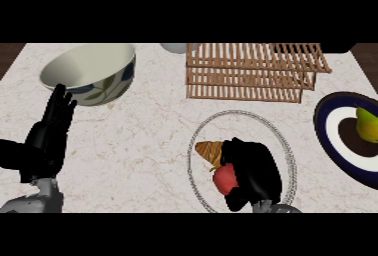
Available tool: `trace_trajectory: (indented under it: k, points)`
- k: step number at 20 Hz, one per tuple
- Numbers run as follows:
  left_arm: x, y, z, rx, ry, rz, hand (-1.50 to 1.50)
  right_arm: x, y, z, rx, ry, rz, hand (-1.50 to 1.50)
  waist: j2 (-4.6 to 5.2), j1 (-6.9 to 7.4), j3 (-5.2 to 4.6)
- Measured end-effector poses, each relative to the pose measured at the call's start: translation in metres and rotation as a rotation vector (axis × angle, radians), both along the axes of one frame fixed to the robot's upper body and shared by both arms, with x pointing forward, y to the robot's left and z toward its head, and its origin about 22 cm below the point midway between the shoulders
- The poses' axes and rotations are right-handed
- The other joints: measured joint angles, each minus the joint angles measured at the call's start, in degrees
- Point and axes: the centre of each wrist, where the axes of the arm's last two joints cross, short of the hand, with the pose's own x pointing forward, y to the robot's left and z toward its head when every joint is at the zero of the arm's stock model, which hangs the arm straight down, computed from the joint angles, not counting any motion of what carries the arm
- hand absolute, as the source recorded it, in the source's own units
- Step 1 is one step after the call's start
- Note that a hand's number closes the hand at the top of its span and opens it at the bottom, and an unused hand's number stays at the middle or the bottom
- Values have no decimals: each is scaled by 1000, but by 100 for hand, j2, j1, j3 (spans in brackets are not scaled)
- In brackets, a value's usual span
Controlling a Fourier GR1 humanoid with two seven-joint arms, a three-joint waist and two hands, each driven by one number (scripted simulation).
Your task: Pick the bell pepper from the placemat and place it in the tiered shelf
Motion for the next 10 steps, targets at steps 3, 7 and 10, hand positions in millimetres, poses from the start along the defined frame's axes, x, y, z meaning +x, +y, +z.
trace_trajectory:
  k: [3, 7, 10]
  points:
    - [1, -1, -1, -3, 4, -8, 0, -4, 14, 31, 137, -70, -84, 150, 11, 59, 9]
    - [2, -1, -2, 0, 5, -13, 0, -11, 24, 78, 285, -206, -180, 150, 4, 75, 12]
    - [4, -2, -1, 1, -1, -9, 0, -14, 28, 106, 329, -326, -225, 150, -2, 55, 11]
